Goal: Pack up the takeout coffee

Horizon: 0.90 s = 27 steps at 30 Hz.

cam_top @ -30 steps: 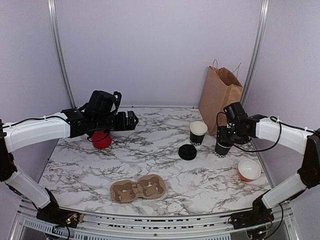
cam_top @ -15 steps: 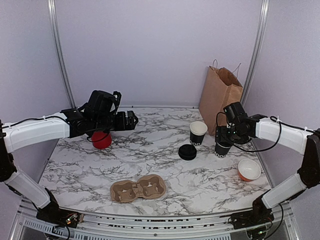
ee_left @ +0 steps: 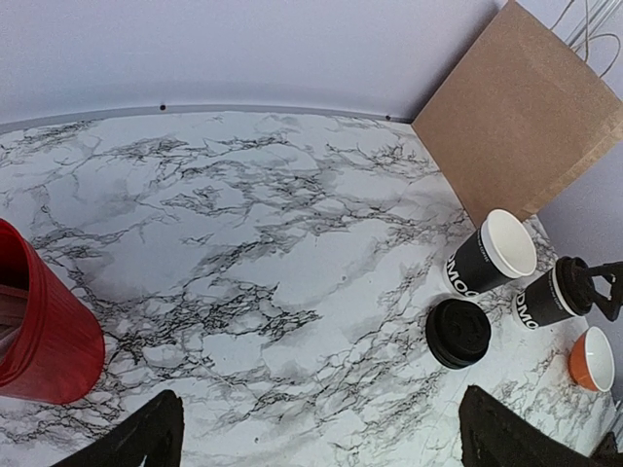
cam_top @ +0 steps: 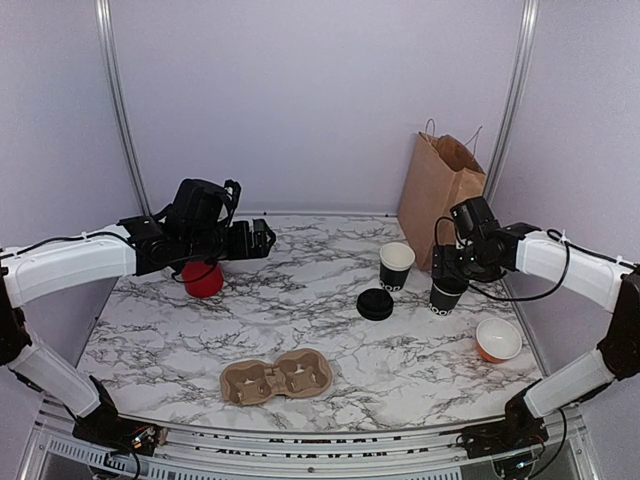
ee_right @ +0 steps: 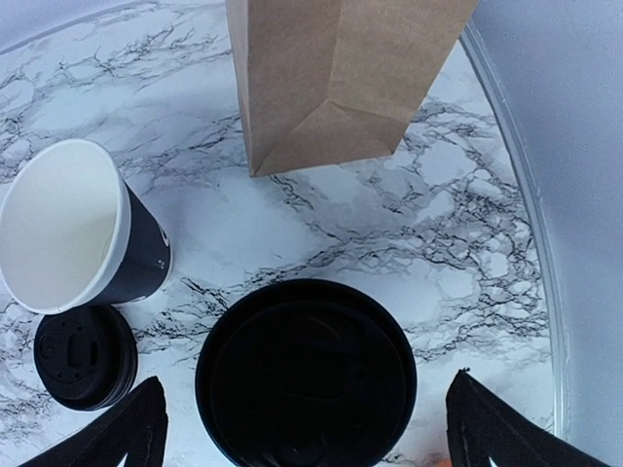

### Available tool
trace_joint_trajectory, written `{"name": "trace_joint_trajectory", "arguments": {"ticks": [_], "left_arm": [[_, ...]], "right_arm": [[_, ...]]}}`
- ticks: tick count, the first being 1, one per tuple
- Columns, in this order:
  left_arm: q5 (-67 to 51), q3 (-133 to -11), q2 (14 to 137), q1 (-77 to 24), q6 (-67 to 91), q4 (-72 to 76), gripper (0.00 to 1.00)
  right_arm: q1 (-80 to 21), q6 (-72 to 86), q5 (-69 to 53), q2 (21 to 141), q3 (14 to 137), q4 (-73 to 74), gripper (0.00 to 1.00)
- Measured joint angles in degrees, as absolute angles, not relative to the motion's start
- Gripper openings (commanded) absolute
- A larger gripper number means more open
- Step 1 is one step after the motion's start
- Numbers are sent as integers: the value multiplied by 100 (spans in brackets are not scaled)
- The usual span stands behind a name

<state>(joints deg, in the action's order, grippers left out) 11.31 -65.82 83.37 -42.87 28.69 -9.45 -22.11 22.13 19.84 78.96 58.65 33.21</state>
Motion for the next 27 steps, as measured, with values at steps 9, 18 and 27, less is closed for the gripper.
{"name": "trace_joint_trajectory", "arguments": {"ticks": [9,18,27], "left_arm": [[1090,-6584,8158,-4287,2871,-945,99],[1092,-6665,8095,-4287,2926,-945,99],[1092,-6665,8031,-4287,3000,-945,99]], "right_arm": [[-2268,2045,1959,7548,6106,3341,97],[-2443,1863,1780,7509,6744,3267,96],[-2366,1332,1492,8318,8466,3328,95]]}}
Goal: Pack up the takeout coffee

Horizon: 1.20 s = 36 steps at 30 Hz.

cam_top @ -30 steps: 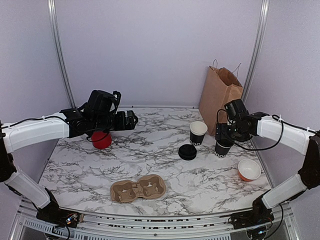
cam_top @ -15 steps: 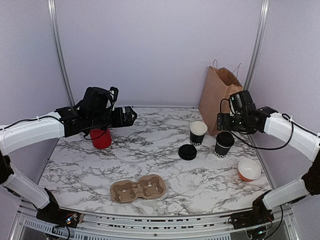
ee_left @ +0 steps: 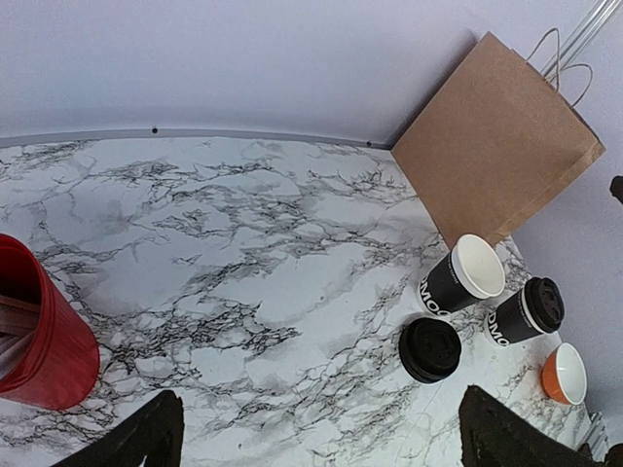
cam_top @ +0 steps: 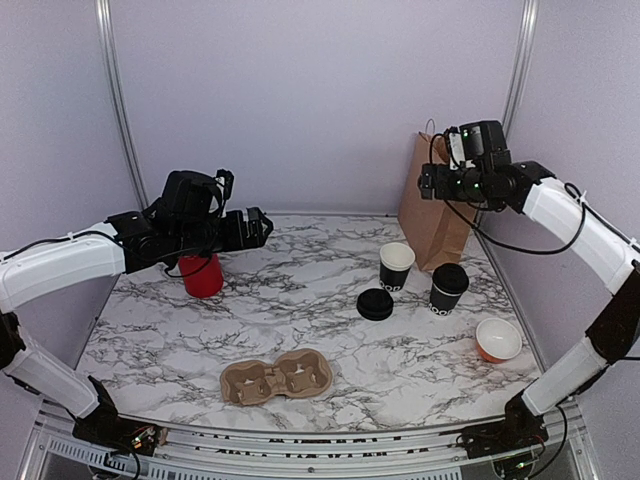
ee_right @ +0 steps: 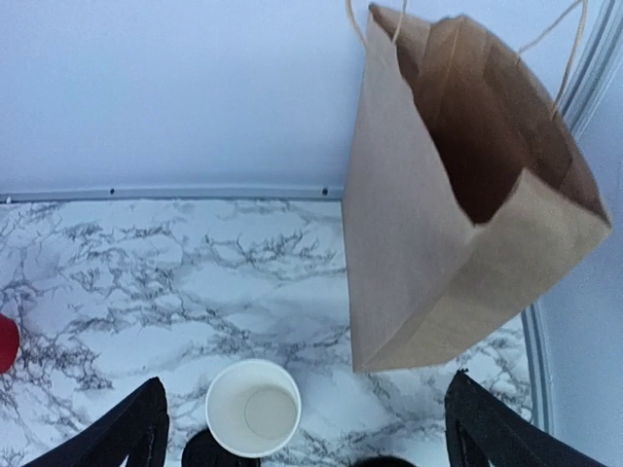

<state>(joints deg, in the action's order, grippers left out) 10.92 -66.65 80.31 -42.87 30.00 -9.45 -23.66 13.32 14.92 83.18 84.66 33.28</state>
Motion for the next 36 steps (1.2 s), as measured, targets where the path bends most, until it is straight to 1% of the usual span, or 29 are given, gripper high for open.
{"name": "trace_joint_trajectory", "arguments": {"ticks": [8,15,17,18,20,21,28,36], "left_arm": [[1096,-6665,7900,-4287,3048,-950,99],[1096,-6665,7625,-4287,3096,-969,99],[1090,-6665,7603,-4287,3120,-969,99],[1081,-6665,7596,-4287,3144,-972,99],[1052,-6665,7596,-4287,3177,-972,99],[1048,-6663,7596,-4287,3197,-974,99],[1031,-6641,7568,-4287,3273,-974,99],[1002,-6613,7568,-4287,3321,-976,99]], "right_arm": [[-2045,755,1184,9494,10466,3551,89],[-1841,322,781,10060,11723,3826,83],[-1721,207,633,10237,12029,3909,79],[-1651,139,545,10344,12182,3981,75],[-1546,38,445,10512,12361,4106,69],[-1496,21,381,10578,12401,4147,68],[-1066,14,51,10853,12405,4431,67],[-1028,10,49,11262,12628,4563,64]]}}
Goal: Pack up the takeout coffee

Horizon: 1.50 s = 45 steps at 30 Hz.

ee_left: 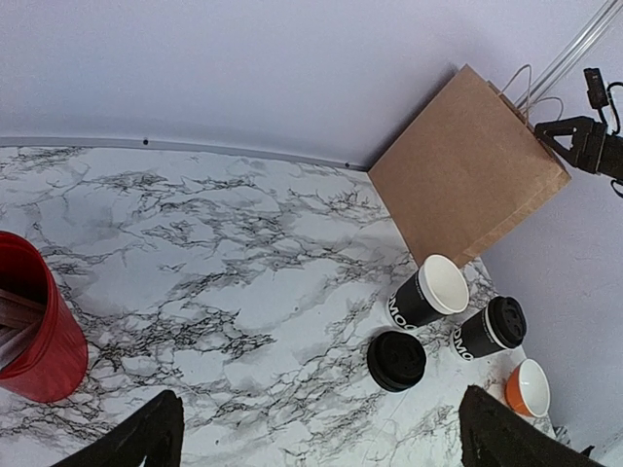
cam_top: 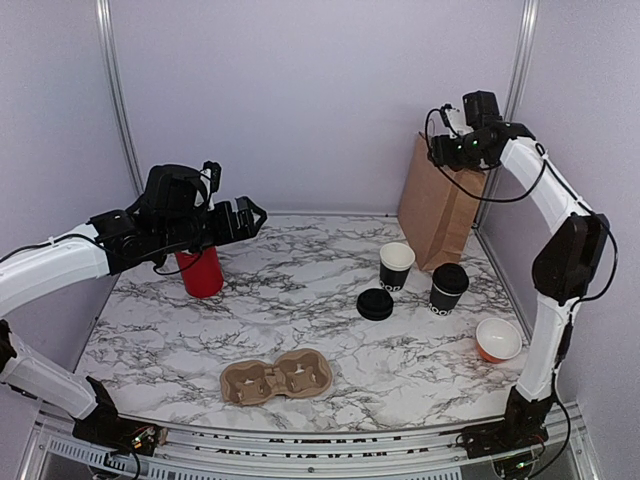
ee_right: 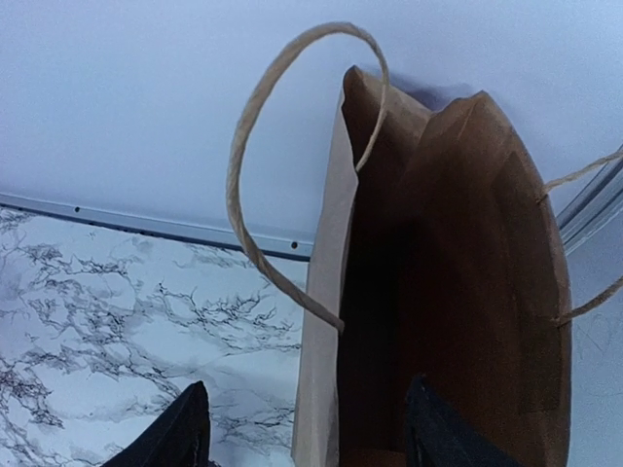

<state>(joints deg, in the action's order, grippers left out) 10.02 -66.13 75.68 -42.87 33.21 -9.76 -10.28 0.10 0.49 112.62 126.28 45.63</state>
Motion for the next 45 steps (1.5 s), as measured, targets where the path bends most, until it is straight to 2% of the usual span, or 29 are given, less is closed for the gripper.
{"name": "trace_joint_trajectory", "arguments": {"ticks": [7,18,21,25,27,37,45], "left_arm": [[1002,-6593,7568,-4287,3323,-976,99],[1002,-6582,7568,-4287,3323,-974,99],[1004,-6582,7568,-4287,3323,-974,99],[1002,-6582,7568,-4287,3323,-974,99],[1002,-6582,7568,-4287,3326,-974,99],[1002,-6582,7568,-4287,3326,-974,99],[1000,-6582,7570,-4287,3326,-974,99]], "right_arm": [[-1028,-73,143,11705,12971,4805,53],[-1090,-268,228,11769,13037,4934,35],[-1114,-327,283,11791,13039,4943,25],[-1131,-408,395,11841,13069,4952,6],[-1144,-456,451,11841,13069,4952,0],[-1439,-628,1044,11817,13008,4827,0],[-1769,-891,1673,11343,12359,4226,0]]}}
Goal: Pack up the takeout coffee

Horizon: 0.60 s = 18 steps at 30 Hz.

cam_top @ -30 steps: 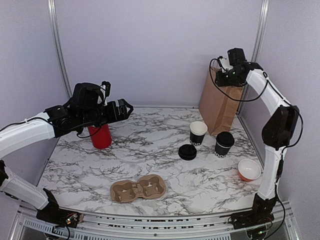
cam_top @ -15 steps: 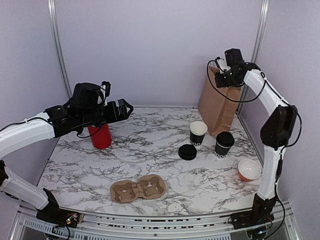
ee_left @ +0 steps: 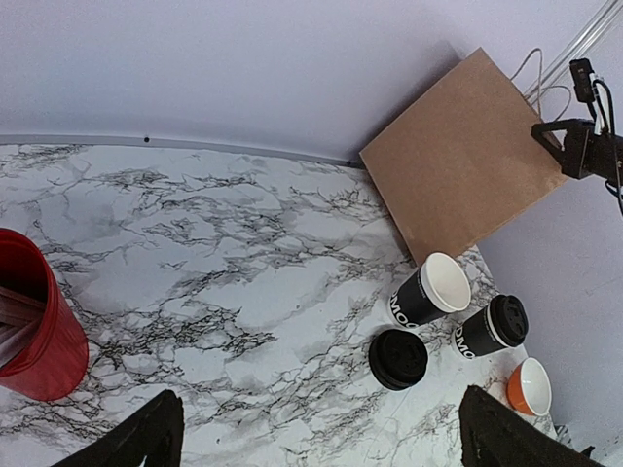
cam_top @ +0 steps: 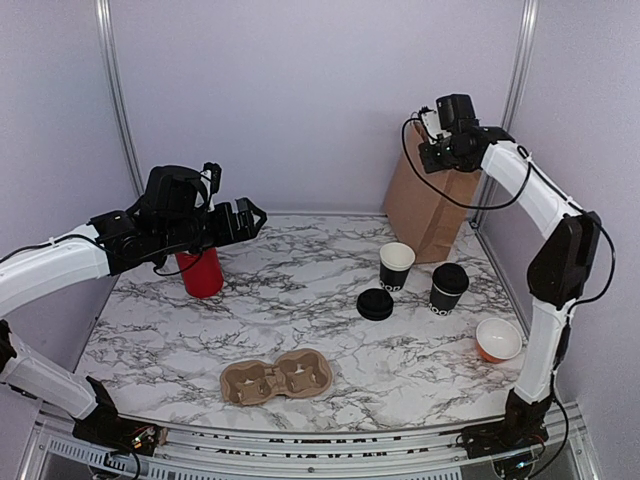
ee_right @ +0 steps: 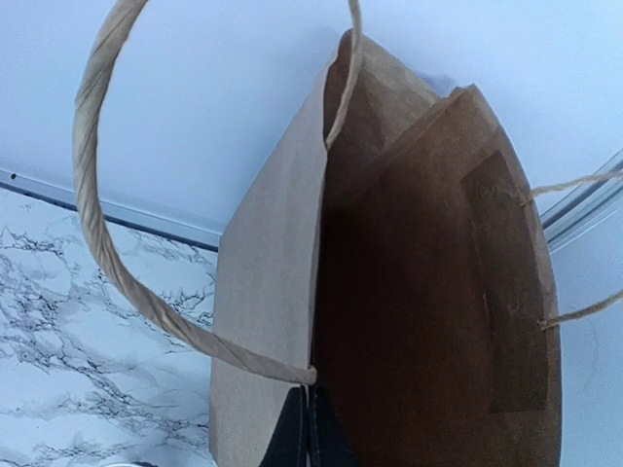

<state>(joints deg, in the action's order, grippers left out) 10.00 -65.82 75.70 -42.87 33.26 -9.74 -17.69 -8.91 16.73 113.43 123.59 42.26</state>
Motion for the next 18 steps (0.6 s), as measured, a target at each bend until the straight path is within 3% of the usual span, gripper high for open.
{"name": "trace_joint_trajectory", "arguments": {"ticks": [11,18], "left_arm": [[991,-6582,7570,-4287,3321,-974,99],[969,-6582,7570,-4287,3323,-974,99]], "right_arm": [[-2281,-1516,2060,9878,10812,2394,0],[-2919,-1942,2117,9679,10571,1476,0]]}}
